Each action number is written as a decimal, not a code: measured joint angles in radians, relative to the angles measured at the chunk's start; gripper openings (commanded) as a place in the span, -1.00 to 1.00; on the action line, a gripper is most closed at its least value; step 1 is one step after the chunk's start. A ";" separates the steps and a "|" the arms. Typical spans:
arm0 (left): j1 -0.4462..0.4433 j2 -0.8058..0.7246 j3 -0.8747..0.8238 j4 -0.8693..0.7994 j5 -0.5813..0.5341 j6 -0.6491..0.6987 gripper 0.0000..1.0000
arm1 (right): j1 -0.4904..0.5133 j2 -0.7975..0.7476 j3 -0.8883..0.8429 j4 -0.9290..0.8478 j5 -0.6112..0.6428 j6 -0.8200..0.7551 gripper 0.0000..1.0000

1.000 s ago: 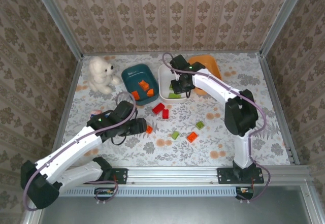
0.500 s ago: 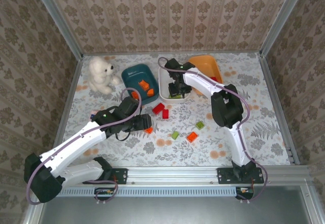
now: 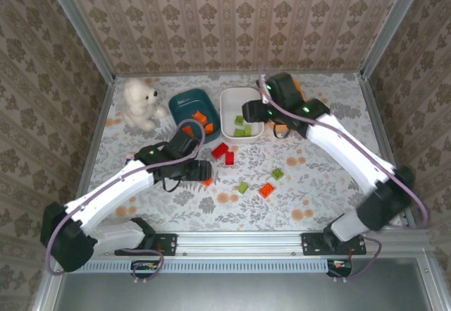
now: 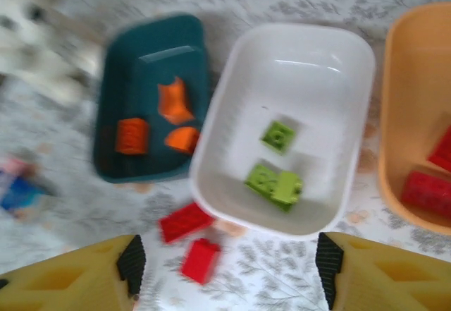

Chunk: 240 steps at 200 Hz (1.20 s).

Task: Sort the legos into containers by color

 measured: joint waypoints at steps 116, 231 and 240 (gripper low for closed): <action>-0.017 0.467 0.083 0.048 -0.003 0.171 0.50 | 0.010 -0.534 -0.565 0.167 -0.186 0.224 0.52; -0.035 0.539 0.115 0.064 -0.061 0.208 -0.22 | 0.010 -0.555 -0.565 0.108 -0.177 0.246 0.52; -0.036 0.539 0.123 0.061 -0.075 0.206 -0.22 | 0.010 -0.555 -0.565 0.103 -0.177 0.245 0.52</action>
